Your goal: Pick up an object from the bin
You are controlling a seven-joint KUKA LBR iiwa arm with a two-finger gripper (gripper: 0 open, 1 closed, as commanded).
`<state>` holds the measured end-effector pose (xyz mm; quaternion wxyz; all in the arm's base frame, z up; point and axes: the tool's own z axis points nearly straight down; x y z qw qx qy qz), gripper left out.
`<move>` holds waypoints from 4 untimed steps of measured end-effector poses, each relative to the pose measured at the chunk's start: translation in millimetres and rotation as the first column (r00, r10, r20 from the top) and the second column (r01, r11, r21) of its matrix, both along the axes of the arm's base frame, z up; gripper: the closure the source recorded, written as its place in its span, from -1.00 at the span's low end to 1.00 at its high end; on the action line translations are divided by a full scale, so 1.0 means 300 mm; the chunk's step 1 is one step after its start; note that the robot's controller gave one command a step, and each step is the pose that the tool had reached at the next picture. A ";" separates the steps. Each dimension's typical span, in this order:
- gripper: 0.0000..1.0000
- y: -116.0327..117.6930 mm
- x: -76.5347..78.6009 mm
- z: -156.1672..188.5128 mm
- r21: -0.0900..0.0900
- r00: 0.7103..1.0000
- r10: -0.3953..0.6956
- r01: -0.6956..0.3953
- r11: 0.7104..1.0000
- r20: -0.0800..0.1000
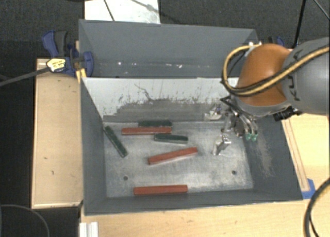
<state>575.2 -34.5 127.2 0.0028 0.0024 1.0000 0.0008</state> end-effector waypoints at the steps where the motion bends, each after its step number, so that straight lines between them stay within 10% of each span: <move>1: -1.00 0.027 -0.064 -0.163 0.000 0.996 -0.091 0.091 0.996 -0.001; 2: 1.00 0.206 0.012 -0.171 -0.003 0.982 0.187 -0.187 0.982 0.014; 3: 1.00 0.206 0.012 -0.171 -0.003 0.982 0.188 -0.188 0.982 0.014; 4: 1.00 0.296 0.059 0.306 -0.002 0.963 0.268 -0.268 0.963 -0.002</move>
Offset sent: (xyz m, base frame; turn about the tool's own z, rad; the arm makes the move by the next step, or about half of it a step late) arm -0.0021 0.0612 -0.0572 -0.1876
